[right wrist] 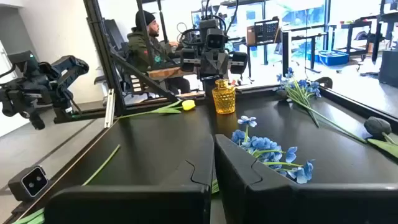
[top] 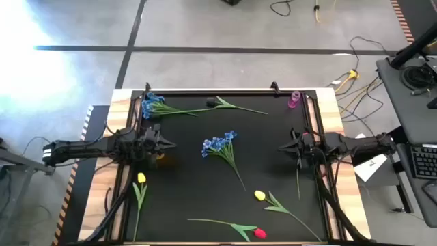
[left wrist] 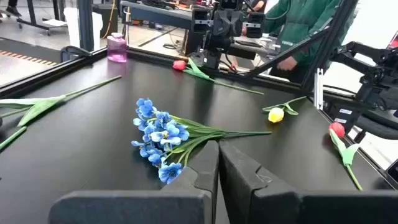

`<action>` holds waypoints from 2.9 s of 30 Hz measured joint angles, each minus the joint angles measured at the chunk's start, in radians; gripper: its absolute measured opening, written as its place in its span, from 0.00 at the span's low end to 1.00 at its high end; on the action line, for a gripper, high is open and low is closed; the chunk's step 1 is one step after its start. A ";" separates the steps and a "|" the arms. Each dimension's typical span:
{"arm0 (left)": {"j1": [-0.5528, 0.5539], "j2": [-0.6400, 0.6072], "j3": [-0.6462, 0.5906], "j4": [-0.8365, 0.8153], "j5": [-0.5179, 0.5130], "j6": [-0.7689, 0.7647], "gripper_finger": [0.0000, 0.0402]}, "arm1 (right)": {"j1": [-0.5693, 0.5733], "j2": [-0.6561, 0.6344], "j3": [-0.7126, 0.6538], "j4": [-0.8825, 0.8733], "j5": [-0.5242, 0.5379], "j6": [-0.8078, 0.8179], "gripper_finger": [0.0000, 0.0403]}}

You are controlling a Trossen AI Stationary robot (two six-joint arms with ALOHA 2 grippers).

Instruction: Sort flowers into vase by color

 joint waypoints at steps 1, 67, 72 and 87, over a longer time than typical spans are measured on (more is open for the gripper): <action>0.000 0.000 0.000 0.000 0.000 0.000 0.00 | 0.000 0.000 0.000 0.000 0.000 0.000 0.02; 0.000 0.000 0.000 0.000 0.000 0.000 0.00 | 0.000 0.000 0.000 0.000 0.000 0.000 0.02; 0.000 0.000 0.000 0.000 0.000 0.000 0.00 | 0.000 0.000 0.000 0.000 0.000 0.000 0.02; 0.000 0.000 0.000 0.000 0.000 0.000 0.00 | 0.000 0.008 0.000 0.147 0.099 0.316 0.02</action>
